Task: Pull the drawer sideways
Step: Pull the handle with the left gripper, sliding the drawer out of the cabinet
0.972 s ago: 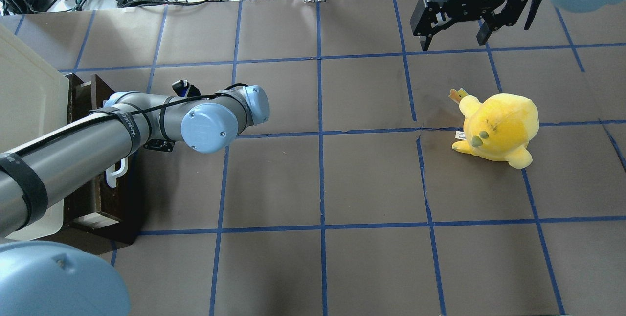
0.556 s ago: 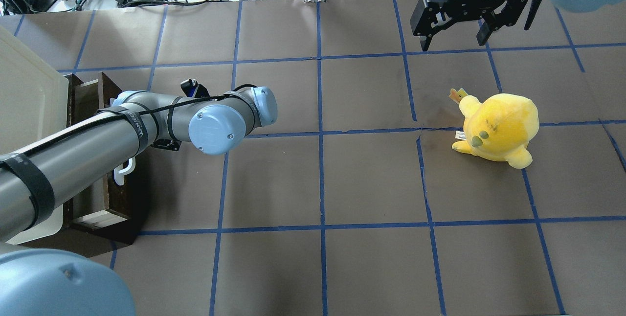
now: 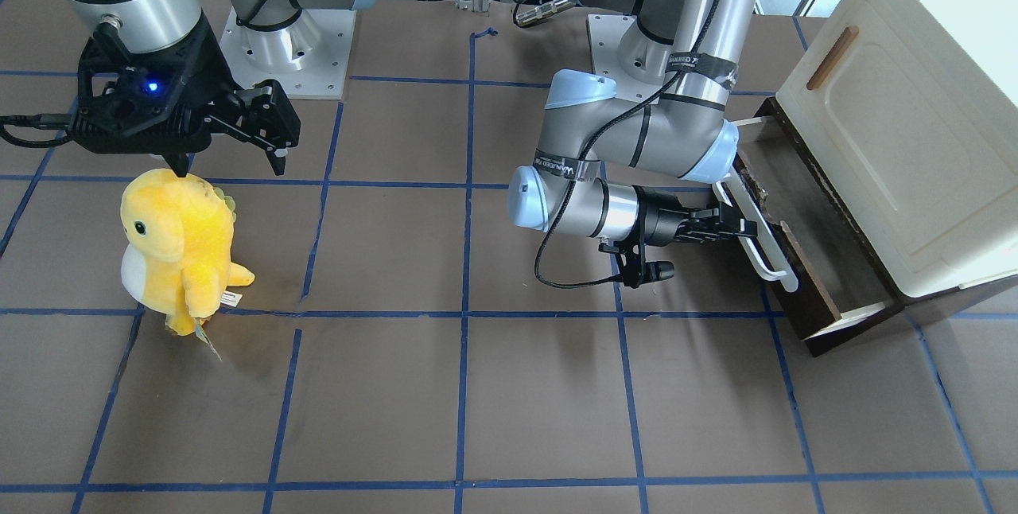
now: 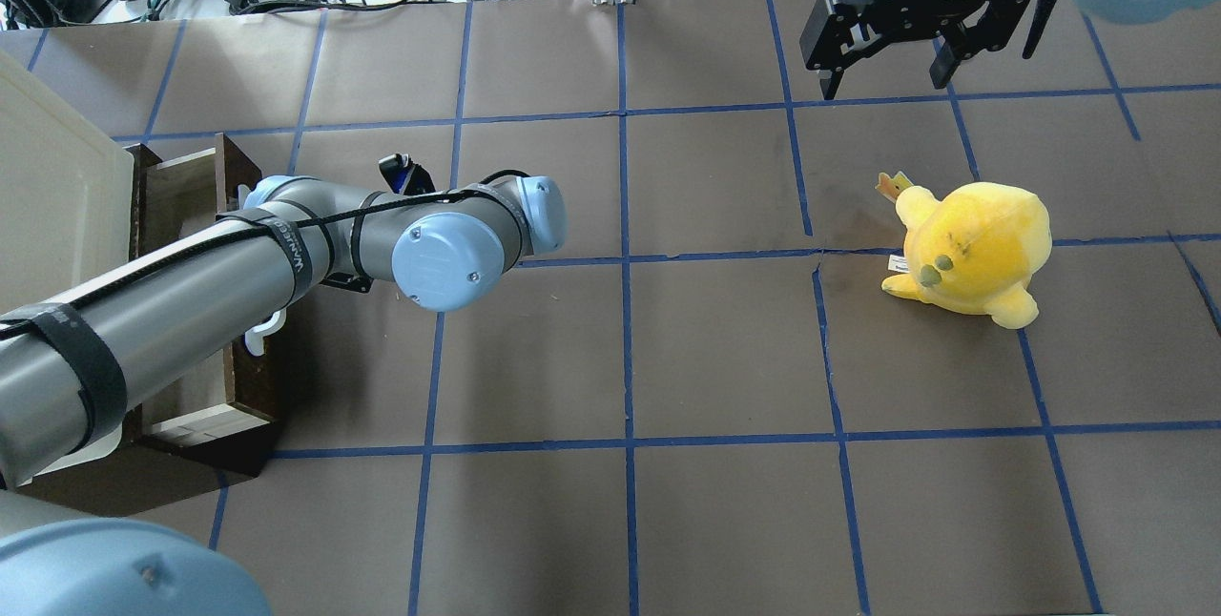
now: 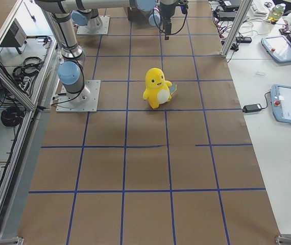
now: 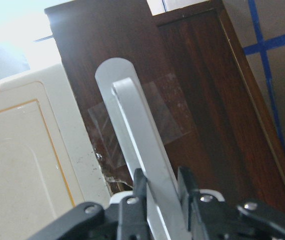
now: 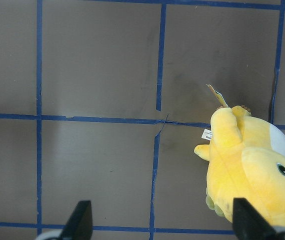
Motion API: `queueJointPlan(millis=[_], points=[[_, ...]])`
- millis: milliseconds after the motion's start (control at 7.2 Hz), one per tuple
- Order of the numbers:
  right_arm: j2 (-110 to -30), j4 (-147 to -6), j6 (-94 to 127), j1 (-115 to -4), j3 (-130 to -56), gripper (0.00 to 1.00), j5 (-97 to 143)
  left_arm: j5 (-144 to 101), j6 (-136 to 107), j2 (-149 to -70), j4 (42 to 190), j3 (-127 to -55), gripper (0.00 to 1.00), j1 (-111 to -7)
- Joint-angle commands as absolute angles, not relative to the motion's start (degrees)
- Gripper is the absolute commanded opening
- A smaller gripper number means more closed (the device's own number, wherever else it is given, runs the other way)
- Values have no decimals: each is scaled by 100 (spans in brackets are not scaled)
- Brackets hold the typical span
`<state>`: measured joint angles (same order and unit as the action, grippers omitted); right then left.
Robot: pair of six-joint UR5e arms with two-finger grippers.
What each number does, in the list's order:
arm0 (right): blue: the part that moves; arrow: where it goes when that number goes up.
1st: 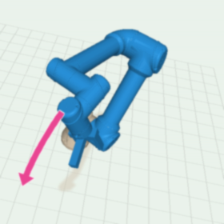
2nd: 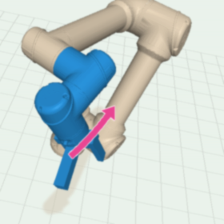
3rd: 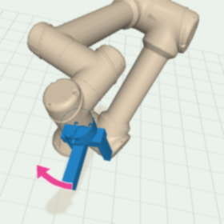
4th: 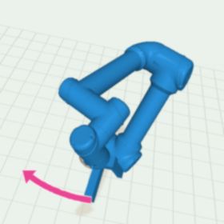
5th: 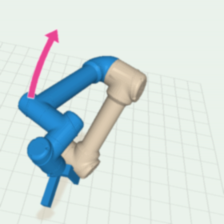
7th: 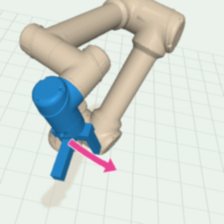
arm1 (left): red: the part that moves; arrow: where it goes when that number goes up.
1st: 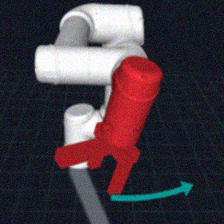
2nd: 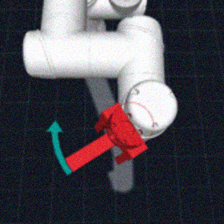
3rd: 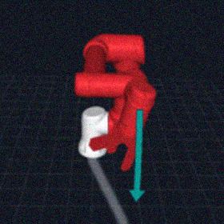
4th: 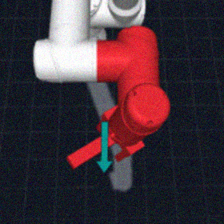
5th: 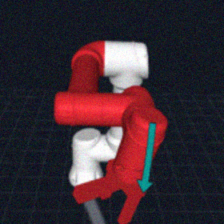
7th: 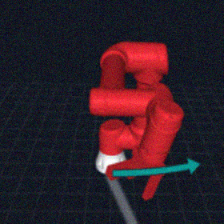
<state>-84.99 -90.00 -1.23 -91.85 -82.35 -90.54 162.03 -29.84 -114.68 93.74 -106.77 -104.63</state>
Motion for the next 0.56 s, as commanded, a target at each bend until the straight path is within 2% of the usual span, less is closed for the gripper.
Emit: queueJointPlan(millis=[0, 417], points=[[-8499, -9000, -123, -9185, -8235, 100, -9053, 16198, -2962, -11470, 9387, -10652, 28, -10538], [-8499, -9000, -123, -9185, -8235, 100, -9053, 16198, -2813, -11461, 9378, -10644, 29, -10564]])
